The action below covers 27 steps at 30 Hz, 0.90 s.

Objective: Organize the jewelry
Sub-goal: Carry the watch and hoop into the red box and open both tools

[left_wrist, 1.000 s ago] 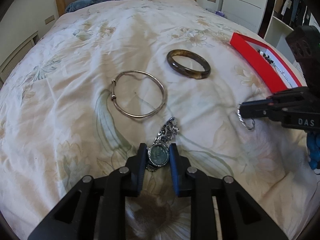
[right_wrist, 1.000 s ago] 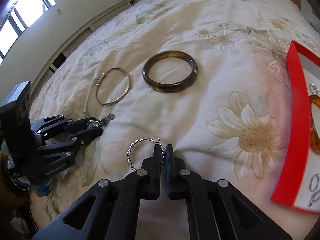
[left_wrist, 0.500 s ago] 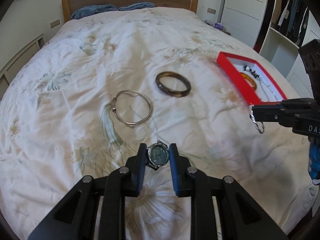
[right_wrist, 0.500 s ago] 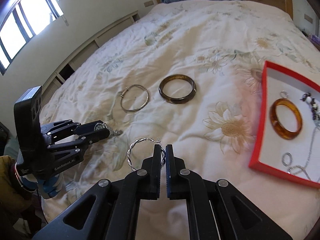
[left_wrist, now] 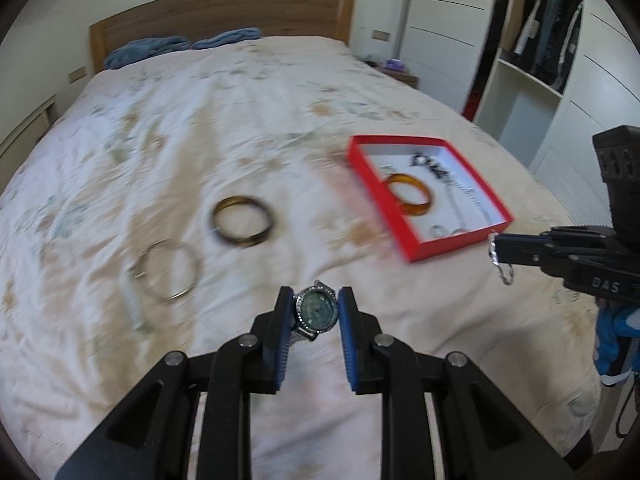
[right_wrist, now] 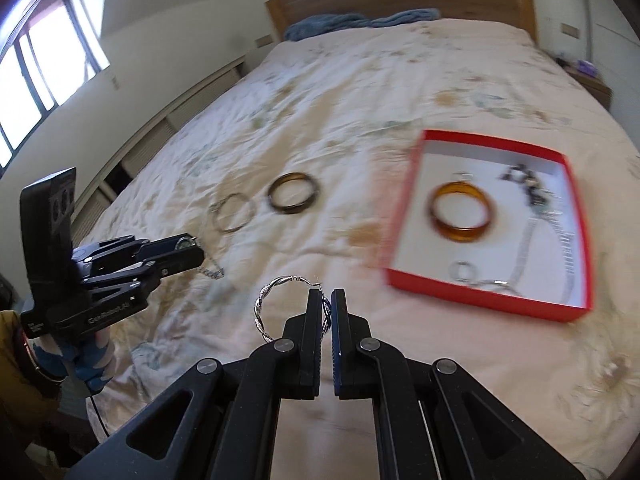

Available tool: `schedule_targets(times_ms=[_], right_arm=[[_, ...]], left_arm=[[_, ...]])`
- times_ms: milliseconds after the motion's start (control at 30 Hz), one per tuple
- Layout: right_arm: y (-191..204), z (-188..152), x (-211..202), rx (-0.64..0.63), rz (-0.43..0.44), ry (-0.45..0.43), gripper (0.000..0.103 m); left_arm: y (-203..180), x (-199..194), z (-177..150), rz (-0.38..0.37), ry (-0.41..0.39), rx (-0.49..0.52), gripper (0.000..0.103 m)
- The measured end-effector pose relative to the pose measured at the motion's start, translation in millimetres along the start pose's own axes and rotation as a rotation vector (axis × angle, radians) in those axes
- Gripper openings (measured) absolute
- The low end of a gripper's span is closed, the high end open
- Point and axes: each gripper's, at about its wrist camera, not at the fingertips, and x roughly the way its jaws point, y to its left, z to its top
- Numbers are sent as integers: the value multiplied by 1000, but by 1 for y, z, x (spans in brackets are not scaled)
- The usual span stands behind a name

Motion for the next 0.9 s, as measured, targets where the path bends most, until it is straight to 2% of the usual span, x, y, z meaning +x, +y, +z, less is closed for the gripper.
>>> schedule_targets(times_ms=[167, 400, 667, 900], right_arm=[[-53, 4, -21, 50, -66, -29, 5], [-117, 17, -29, 90, -125, -44, 5], [-170, 32, -1, 110, -141, -11, 5], [-189, 39, 37, 48, -151, 74, 5]], left_arm=[[-50, 28, 30, -76, 5, 35, 21], [-109, 77, 71, -138, 25, 77, 21], [-149, 138, 87, -163, 95, 70, 21], [-160, 177, 84, -145, 161, 80, 21]])
